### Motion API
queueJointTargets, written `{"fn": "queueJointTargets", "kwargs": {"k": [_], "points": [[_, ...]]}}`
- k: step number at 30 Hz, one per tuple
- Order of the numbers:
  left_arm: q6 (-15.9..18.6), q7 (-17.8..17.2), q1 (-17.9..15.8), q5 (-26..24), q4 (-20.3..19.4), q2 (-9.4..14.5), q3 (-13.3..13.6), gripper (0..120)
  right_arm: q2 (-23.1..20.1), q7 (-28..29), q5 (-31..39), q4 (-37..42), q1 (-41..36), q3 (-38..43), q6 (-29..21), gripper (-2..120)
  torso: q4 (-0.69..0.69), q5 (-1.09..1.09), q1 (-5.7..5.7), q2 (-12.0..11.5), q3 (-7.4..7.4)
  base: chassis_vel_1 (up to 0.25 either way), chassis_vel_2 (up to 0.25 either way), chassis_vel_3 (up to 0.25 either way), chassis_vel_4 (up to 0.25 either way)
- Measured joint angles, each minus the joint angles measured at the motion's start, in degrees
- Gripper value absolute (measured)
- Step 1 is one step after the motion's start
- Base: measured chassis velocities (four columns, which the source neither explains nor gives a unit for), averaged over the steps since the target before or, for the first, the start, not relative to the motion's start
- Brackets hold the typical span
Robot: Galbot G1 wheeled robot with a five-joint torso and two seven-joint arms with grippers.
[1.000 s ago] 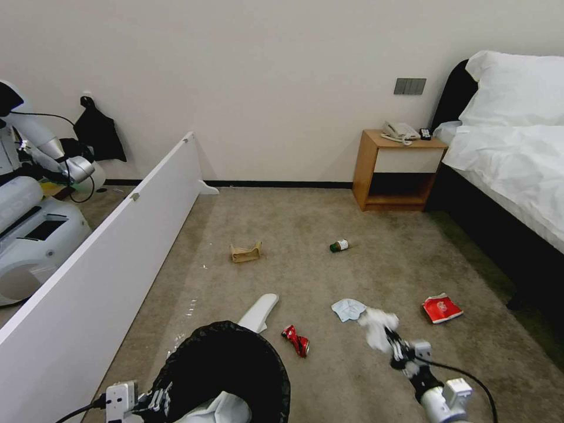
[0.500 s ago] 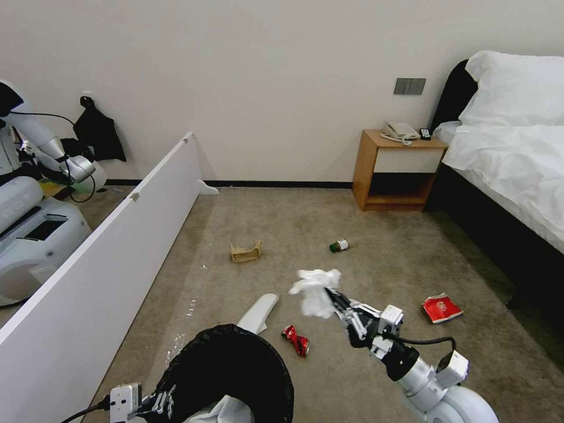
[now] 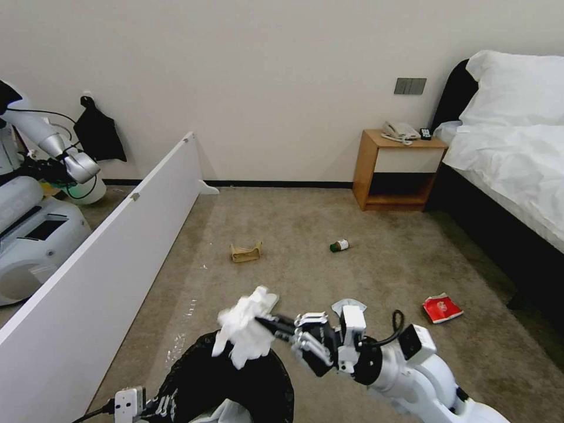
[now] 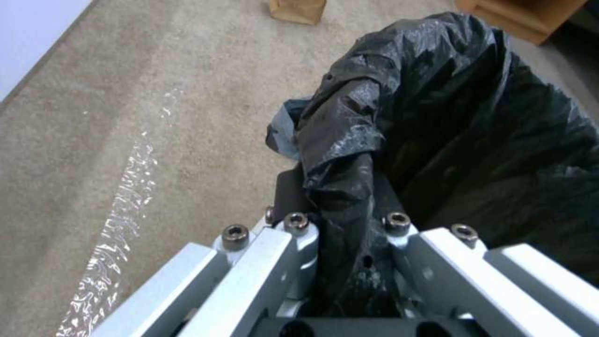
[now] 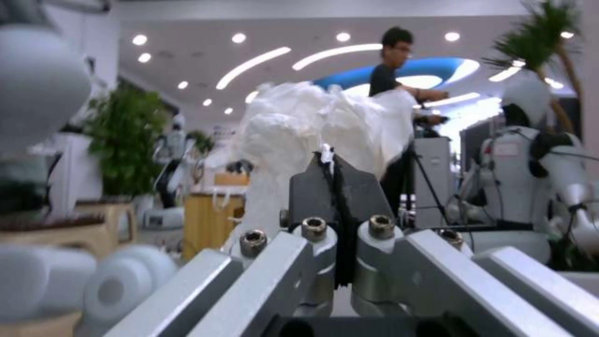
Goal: Pick up the trash bin, then pick up the garbage from the floor and place it into the trash bin.
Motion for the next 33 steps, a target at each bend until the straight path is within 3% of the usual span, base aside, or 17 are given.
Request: {"fn": "queueJointTargets", "kwargs": {"k": [21,22,25,32,33], "points": [[1.40,-0.49,-0.85,-0.90,-0.62,0.58,1.19,5,0.41,-1.30,-8.24,-3.15,1.55,-3.66,-3.17,1,-0.01,-0.01,0.00,0.00,0.00,0.000,0.000,0.000,0.000],[1.47,-0.53,-0.85,-0.96,-0.77,0.59,1.30,5,0.24,-1.22,-9.03,-3.28,1.56,-3.64,-3.56,10,0.00,-0.01,0.00,0.00,0.00,0.000,0.000,0.000,0.000],[1.55,-0.55,-0.85,-1.01,-0.93,0.59,1.38,5,0.03,-1.19,-9.50,-3.30,1.66,-3.46,-3.84,15,-0.01,-0.01,0.00,0.00,0.00,0.000,0.000,0.000,0.000],[1.61,-0.57,-0.69,-1.02,-1.32,0.51,1.56,5,-1.29,-1.34,-9.00,-2.99,1.64,-2.81,-4.71,45,0.00,-0.01,0.00,0.00,0.00,0.000,0.000,0.000,0.000],[1.61,-0.57,-0.69,-1.02,-1.32,0.51,1.56,5,-1.29,-1.34,-9.00,-2.99,1.64,-2.81,-4.71,45,0.00,-0.01,0.00,0.00,0.00,0.000,0.000,0.000,0.000]]}}
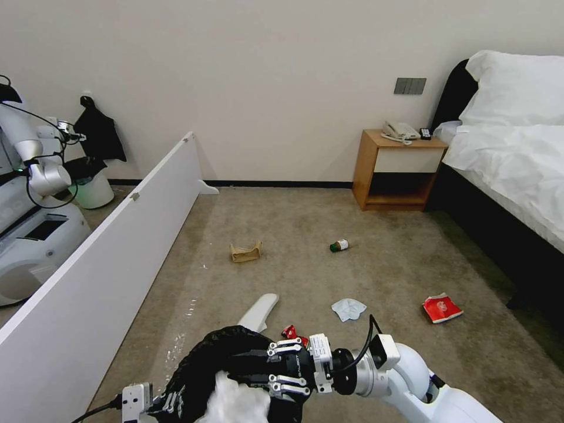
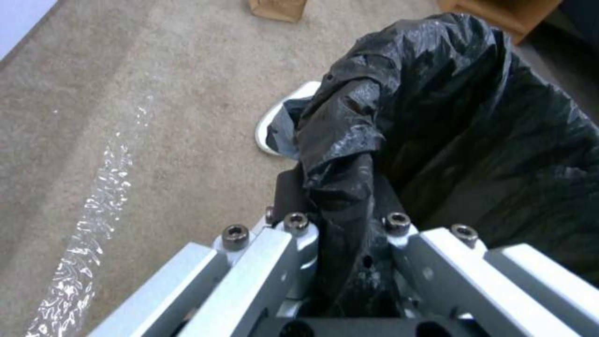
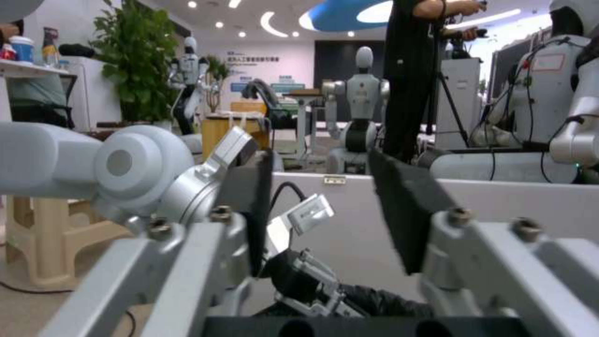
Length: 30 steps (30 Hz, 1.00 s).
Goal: Pick up the trash bin, then pick up the garbage from the floor and place it into the trash bin.
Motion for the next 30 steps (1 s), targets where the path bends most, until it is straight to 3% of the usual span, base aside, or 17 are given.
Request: {"fn": "queueJointTargets", "kwargs": {"k": [2,5,8,16,24,25,27,29,30], "points": [[0.10,-0.08,0.02,-0.09,-0.22,0.01,0.01,5,-0.48,-0.22,0.27,0.05,-0.21,0.45,-0.19,56,0.00,0.00,0.00,0.00,-0.01,0.000,0.000,0.000,0.000],[0.18,-0.16,0.05,-0.19,-0.32,0.04,0.01,5,-0.74,-0.25,0.64,0.08,-0.27,0.62,-0.29,61,0.00,0.00,0.00,0.00,-0.01,0.000,0.000,0.000,0.000],[0.96,-0.76,0.29,-2.18,-1.26,0.39,-0.06,5,-1.88,-0.26,2.18,0.10,-0.54,1.68,-0.56,78,0.00,0.00,0.00,0.00,-0.01,0.000,0.000,0.000,0.000],[1.93,-1.49,-0.18,-4.34,-1.61,1.79,-1.65,5,-1.97,0.90,5.89,1.20,-2.35,5.78,0.51,99,0.00,0.00,0.00,0.00,-0.01,0.000,0.000,0.000,0.000],[2.42,-1.78,-1.29,-5.83,-1.39,3.61,-4.12,5,-0.51,14.70,2.88,1.45,-8.84,14.35,3.50,100,-0.02,0.00,0.00,0.00,-0.01,0.000,0.000,0.000,0.000],[2.42,-1.66,-1.41,-6.10,-0.82,4.24,-5.11,5,0.30,20.00,0.54,1.60,-11.60,17.15,4.09,100,0.00,0.00,0.00,0.00,-0.01,0.000,0.000,0.000,0.000],[2.41,-1.63,-1.46,-6.20,-0.64,4.39,-5.39,5,0.52,21.99,-0.16,1.70,-12.47,17.79,4.20,100,0.00,0.00,0.00,0.00,-0.01,0.000,0.000,0.000,0.000],[2.09,-1.27,-2.19,-6.67,0.43,4.63,-7.21,5,2.43,33.05,-6.09,2.15,-18.82,22.68,3.53,100,-0.01,0.00,0.00,0.00,-0.01,0.000,0.000,0.000,0.000],[1.89,-1.15,-2.55,-6.76,0.88,4.63,-7.67,5,3.40,34.53,-8.85,2.01,-20.76,24.63,3.11,100,-0.01,-0.01,0.00,0.00,-0.01,0.000,0.000,0.000,0.000]]}}
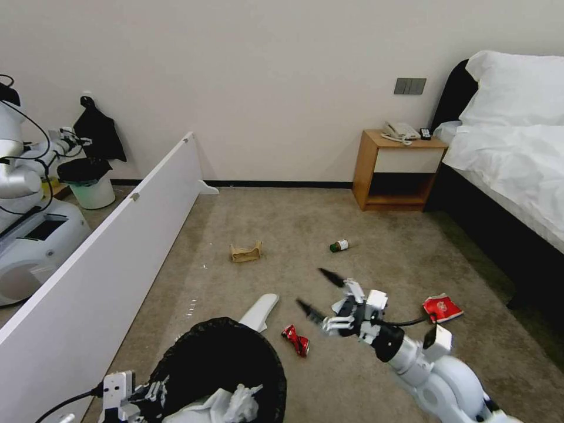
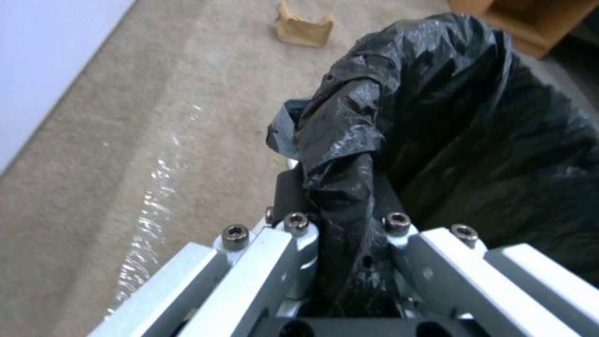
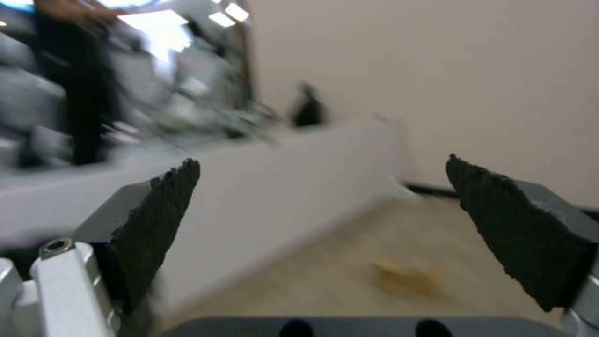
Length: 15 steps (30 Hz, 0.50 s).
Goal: Pick up the trash bin, then pick up the garbage from the floor and place it into the trash bin.
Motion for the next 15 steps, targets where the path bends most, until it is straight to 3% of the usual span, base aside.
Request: {"fn": "queueJointTargets", "kwargs": {"k": [6,9,15], "points": [[-0.68,0.35,-0.68,-0.22,1.27,-0.06,-0.87,5,4.28,1.80,-5.53,-0.76,-5.98,5.51,-0.84,100,0.01,0.00,0.00,0.00,0.00,0.000,0.000,0.000,0.000],[-2.09,1.04,-0.58,0.52,2.57,-0.06,-1.48,5,10.92,3.07,-10.07,-1.79,-10.63,9.32,-0.57,100,0.01,0.01,0.00,0.00,0.00,0.000,0.000,0.000,0.000],[-3.63,1.37,-0.34,0.09,3.42,-0.06,-2.89,5,16.52,2.17,-17.15,-2.79,-17.29,13.67,1.03,100,0.01,0.00,0.00,0.00,0.00,0.000,0.000,0.000,0.000]]}}
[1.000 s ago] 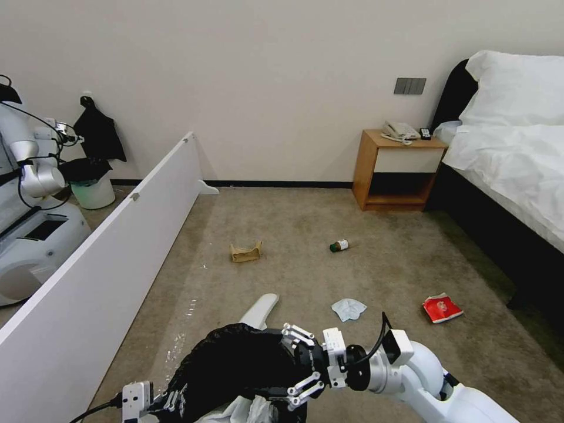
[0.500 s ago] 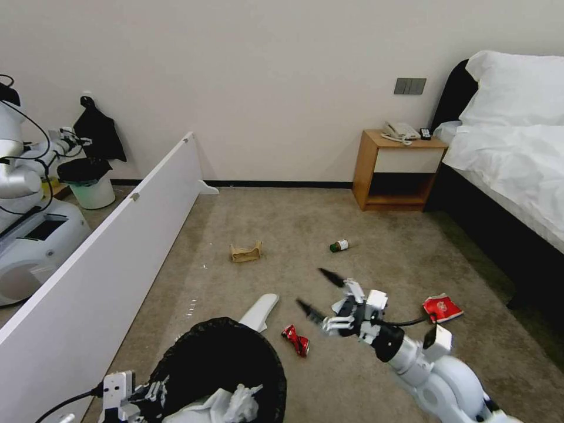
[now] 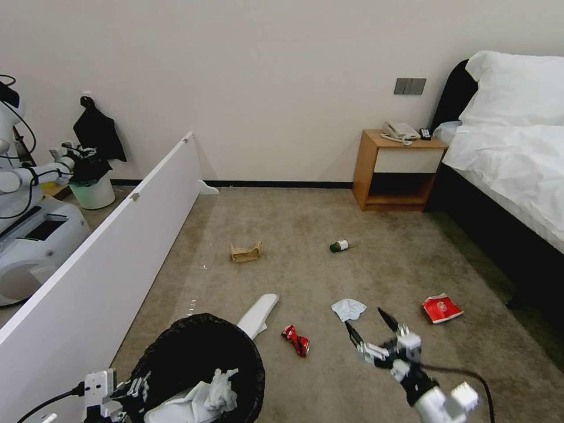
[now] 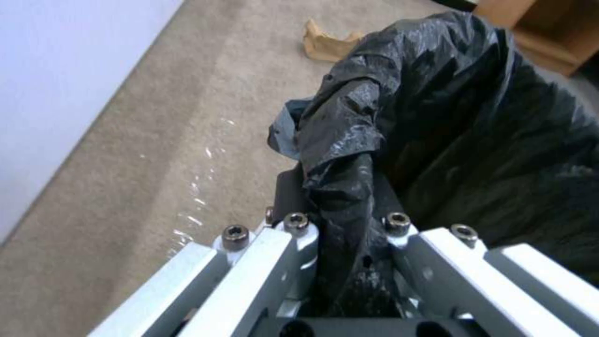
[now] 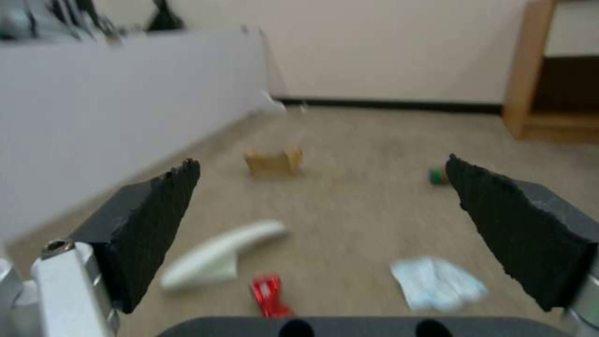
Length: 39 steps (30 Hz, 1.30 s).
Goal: Pick up the trash bin, then pick up the garbage from the floor and place it into the trash bin.
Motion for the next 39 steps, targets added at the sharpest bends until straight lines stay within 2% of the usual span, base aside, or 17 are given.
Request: {"fn": "queueJointTargets", "kwargs": {"k": [1,4,7,21,39], "points": [[0.00,0.00,0.00,0.00,0.00,0.00,0.00,5,0.00,0.00,0.00,0.00,0.00,0.00,0.00,100,0.00,0.00,0.00,0.00,0.00,0.000,0.000,0.000,0.000],[-0.79,0.01,-0.02,-0.16,0.19,-0.01,-0.83,5,2.50,-0.56,-5.90,-0.25,-3.69,2.75,1.24,100,0.00,-0.01,0.00,0.00,0.00,0.000,0.000,0.000,0.000],[-1.22,0.08,0.00,-0.22,0.48,0.02,-1.27,5,3.59,-1.00,-7.14,-0.29,-4.64,3.70,1.99,100,-0.01,0.00,0.00,0.00,0.00,0.000,0.000,0.000,0.000],[-2.57,0.25,0.35,-1.62,2.02,0.02,-5.61,5,5.62,-2.97,-7.64,-1.26,-4.65,4.46,2.93,100,0.01,0.00,0.00,0.00,0.00,0.000,0.000,0.000,0.000],[-2.72,0.16,-0.22,-1.77,3.28,-0.78,-6.46,5,5.41,-3.92,-7.23,-1.98,-4.17,4.28,3.43,100,0.00,0.00,0.00,0.00,0.01,-0.056,0.054,0.059,-0.054]]}}
